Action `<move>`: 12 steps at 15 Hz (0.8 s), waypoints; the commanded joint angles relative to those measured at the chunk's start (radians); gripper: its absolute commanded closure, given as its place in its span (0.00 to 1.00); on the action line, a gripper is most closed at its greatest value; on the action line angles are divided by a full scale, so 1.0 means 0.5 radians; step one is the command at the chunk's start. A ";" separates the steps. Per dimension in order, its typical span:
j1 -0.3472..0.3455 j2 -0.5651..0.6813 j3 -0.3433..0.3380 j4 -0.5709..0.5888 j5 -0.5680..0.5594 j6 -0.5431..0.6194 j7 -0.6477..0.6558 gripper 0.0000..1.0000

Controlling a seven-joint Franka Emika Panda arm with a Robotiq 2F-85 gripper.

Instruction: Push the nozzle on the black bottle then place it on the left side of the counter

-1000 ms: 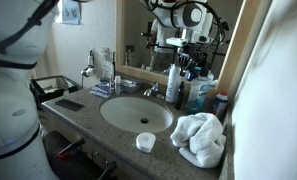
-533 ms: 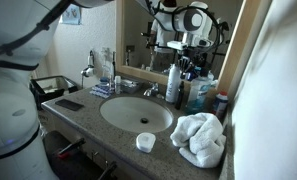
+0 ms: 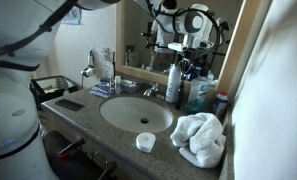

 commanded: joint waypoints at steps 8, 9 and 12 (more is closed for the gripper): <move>-0.003 0.061 -0.009 0.066 0.050 -0.024 0.049 0.94; -0.002 0.061 -0.009 0.063 0.048 -0.025 0.048 0.94; -0.002 0.061 -0.009 0.038 0.047 -0.017 0.045 0.94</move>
